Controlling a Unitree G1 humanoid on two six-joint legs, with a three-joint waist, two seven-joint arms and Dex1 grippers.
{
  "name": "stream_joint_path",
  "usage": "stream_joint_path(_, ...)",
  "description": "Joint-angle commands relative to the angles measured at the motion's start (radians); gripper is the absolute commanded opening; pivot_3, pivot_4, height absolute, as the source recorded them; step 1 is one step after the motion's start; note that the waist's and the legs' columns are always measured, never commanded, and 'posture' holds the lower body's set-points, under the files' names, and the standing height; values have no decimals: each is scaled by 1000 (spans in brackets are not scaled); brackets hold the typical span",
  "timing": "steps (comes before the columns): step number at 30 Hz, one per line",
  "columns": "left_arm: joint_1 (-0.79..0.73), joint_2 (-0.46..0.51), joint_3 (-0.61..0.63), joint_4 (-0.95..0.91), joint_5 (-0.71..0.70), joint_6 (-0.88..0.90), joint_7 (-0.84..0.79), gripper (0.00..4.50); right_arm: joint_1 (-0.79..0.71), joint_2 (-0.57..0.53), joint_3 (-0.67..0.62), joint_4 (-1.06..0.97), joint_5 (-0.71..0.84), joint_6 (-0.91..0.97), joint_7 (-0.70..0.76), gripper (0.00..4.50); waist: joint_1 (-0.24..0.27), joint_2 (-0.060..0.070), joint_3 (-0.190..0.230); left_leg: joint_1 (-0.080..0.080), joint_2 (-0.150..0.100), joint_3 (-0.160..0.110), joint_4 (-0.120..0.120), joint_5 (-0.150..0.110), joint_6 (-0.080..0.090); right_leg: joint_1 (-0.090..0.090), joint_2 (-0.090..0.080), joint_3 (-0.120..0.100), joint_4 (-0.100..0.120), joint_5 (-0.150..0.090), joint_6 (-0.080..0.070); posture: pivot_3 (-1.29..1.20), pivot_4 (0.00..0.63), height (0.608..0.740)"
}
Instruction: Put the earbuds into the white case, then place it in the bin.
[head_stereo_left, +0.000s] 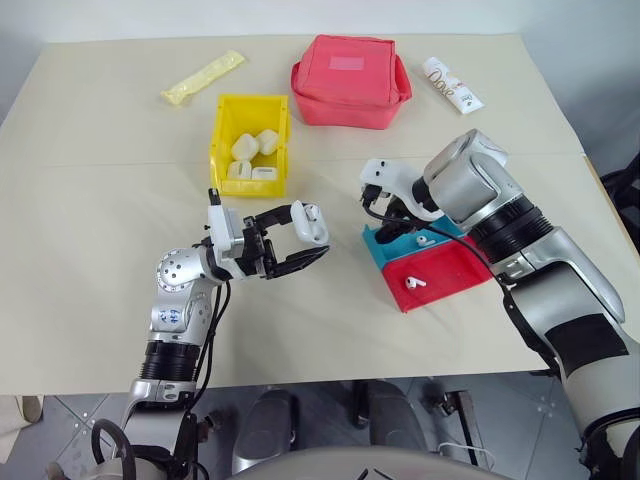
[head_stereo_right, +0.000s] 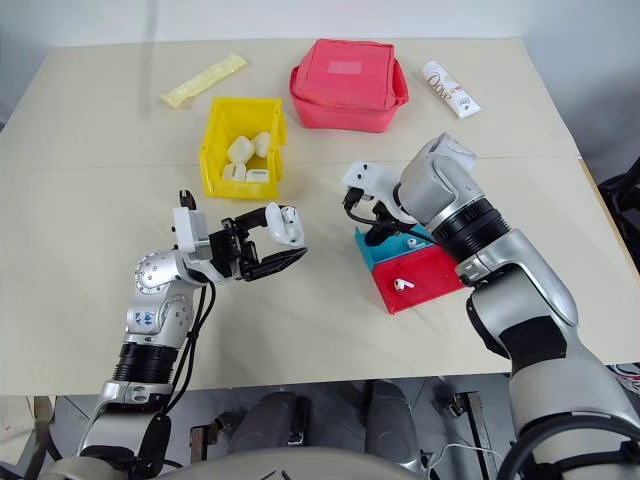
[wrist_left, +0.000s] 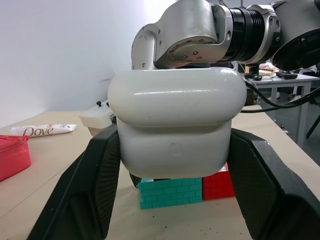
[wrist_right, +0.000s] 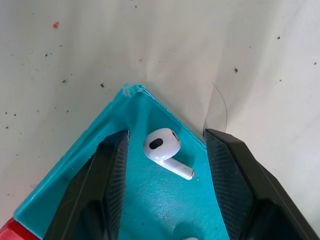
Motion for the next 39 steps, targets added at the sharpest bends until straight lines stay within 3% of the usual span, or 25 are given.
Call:
stream_joint_path(1,1,-3,-3,-4,4,-21,6,2794,-3,-18,26,-8,-5,5,-1,2425,0,0,0,0,0,0,0,0,0,0,0,0,0,0,0,0,150,740)
stream_joint_path(2,0,-4,-3,-3,4,-21,6,2794,-3,-20,29,-7,-6,3,-2,2425,1,0,0,0,0,0,0,0,0,0,0,0,0,0,0,0,150,740)
stream_joint_path(5,-3,-4,-4,1,6,-24,6,2794,0,-27,40,-12,-9,-5,1,1855,1,0,0,0,0,0,0,0,0,0,0,0,0,0,0,0,150,740)
stream_joint_path(10,-6,-3,-4,5,5,-24,5,2794,0,-31,44,-9,-10,-12,-5,470,1,0,0,0,0,0,0,0,0,0,0,-1,0,0,0,0,150,740)
stream_joint_path(17,-16,-4,-6,18,4,-27,1,2794,1,-39,-6,-31,13,-38,-18,470,0,0,0,0,0,0,0,0,0,0,0,-1,0,0,0,0,150,740)
stream_joint_path(22,-21,-9,-27,24,-6,-21,-31,2794,46,-82,-150,-155,96,-61,-44,470,1,0,0,-1,0,0,0,0,0,0,0,-1,0,0,0,0,150,740)
stream_joint_path(29,-49,-24,-40,52,-13,-11,-58,2794,218,-137,-424,-409,286,-52,-92,470,3,0,0,-1,0,0,0,0,0,0,0,-1,-1,0,0,0,150,740)
stream_joint_path(36,-99,-30,-47,117,-13,-7,-118,2794,359,-83,-776,-748,597,325,-176,470,4,0,0,0,1,0,-1,0,0,0,0,-1,-1,0,0,0,150,740)
stream_joint_path(39,-130,-45,-54,155,-8,-16,-142,2794,368,31,-925,-869,694,523,-243,470,4,0,0,0,1,0,-1,0,0,0,-1,0,-1,0,0,0,150,740)
